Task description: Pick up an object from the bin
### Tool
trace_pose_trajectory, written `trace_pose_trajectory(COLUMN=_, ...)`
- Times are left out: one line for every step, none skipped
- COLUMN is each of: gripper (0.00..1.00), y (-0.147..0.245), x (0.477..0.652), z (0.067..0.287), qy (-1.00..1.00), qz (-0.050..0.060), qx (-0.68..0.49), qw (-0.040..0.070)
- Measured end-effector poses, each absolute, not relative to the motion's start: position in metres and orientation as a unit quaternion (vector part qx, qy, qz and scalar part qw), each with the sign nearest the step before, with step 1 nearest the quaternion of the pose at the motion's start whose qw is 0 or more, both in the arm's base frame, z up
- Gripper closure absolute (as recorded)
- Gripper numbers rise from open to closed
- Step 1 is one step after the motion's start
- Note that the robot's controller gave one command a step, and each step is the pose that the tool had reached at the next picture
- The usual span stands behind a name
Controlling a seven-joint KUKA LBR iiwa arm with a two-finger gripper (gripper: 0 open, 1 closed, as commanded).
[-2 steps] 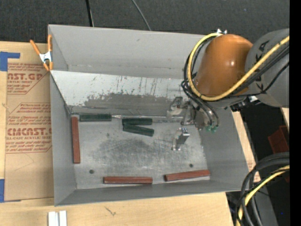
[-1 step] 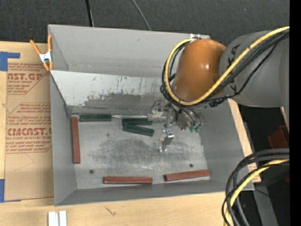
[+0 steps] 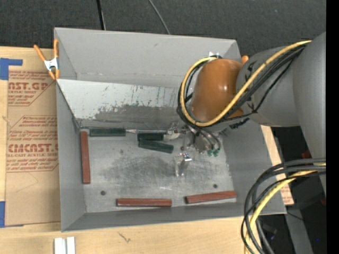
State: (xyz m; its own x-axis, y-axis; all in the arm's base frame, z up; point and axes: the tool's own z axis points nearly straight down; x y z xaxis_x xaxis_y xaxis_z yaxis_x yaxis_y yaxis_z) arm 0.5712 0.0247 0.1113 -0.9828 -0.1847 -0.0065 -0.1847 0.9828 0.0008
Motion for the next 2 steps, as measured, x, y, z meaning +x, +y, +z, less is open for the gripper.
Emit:
trace_pose_trajectory(gripper=1.00, y=0.0137, x=0.5915, z=0.0784, qy=0.998, qz=0.001, qx=-0.063, qw=0.010)
trace_pose_trajectory(gripper=1.00, y=0.0137, x=0.5915, z=0.0784, qy=0.998, qz=0.001, qx=-0.063, qw=0.010)
